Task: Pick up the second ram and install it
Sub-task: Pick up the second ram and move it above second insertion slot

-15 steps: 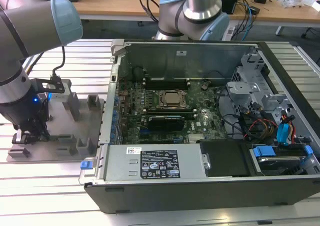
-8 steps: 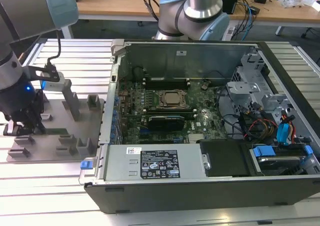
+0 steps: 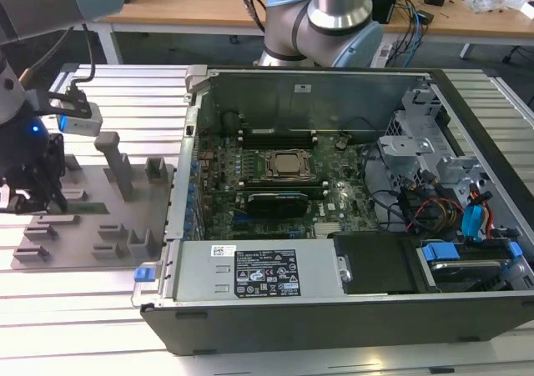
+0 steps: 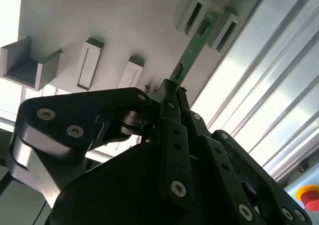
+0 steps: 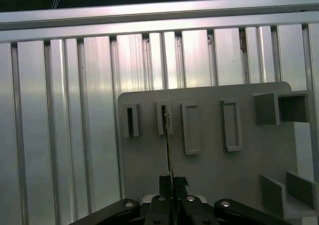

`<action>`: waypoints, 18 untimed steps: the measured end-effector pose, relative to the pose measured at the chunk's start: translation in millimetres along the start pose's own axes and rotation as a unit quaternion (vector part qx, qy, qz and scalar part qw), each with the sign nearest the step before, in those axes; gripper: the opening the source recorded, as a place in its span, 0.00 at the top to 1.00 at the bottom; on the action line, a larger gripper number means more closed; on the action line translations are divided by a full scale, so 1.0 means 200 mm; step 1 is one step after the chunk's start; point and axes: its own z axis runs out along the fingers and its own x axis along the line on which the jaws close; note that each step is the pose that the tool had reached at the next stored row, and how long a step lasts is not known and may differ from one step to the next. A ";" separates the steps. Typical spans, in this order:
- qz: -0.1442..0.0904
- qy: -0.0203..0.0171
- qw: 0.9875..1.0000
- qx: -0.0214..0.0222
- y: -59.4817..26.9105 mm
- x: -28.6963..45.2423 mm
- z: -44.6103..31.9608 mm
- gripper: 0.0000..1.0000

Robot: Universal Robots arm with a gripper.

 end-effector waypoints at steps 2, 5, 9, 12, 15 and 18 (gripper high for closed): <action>0.000 0.000 1.000 0.000 0.001 0.000 -0.049 0.86; 0.000 0.000 1.000 0.000 0.003 -0.001 -0.126 0.86; 0.000 0.000 1.000 0.000 0.005 -0.002 -0.202 0.86; 0.000 0.000 1.000 0.000 0.007 -0.002 -0.262 0.86; 0.000 0.000 1.000 -0.001 0.008 -0.003 -0.315 0.86; 0.000 0.000 1.000 -0.001 0.009 -0.003 -0.353 0.86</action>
